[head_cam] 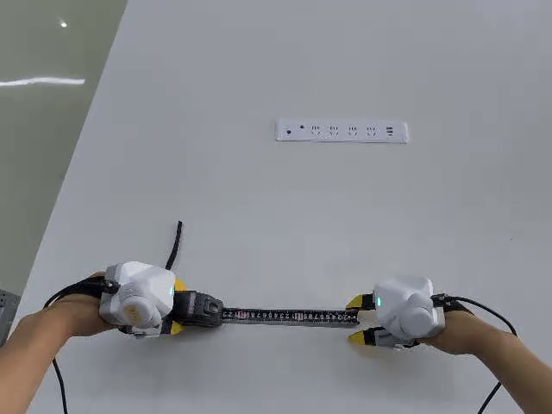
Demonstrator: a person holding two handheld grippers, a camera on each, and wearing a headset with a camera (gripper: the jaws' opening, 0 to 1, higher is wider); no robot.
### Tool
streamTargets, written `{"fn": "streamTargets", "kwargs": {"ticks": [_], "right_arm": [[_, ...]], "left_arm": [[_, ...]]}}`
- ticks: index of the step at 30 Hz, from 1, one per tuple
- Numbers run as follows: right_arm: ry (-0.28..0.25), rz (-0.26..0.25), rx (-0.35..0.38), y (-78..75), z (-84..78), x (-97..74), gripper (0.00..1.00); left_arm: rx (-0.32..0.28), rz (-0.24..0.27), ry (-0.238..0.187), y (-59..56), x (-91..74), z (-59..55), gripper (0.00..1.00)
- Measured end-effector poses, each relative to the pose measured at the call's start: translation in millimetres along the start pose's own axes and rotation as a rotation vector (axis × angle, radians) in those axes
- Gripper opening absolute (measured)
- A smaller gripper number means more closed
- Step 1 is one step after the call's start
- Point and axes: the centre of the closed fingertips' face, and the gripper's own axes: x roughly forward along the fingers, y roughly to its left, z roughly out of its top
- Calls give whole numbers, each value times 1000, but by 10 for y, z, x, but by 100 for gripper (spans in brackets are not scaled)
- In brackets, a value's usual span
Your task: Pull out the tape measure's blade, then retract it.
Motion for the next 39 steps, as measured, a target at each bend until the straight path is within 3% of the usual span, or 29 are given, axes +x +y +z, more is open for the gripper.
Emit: {"fn": "streamTargets", "kwargs": {"ticks": [10, 15, 20, 27, 39], "right_arm": [[7, -43, 74, -4, 3, -54, 40], [7, -67, 107, -11, 0, -78, 45], [-2, -104, 154, 0, 41, -169, 49], [0, -162, 211, 30, -15, -267, 54], [-27, -283, 343, 184, 9, -550, 70]], "left_arm": [[-55, 23, -16, -43, -64, -75, 45], [-113, 41, -34, -41, -99, -139, 51], [-181, 61, -66, -78, -161, -114, 56], [-300, 131, -125, -79, -268, -102, 66], [-432, 207, -159, -300, -371, -120, 76]]}}
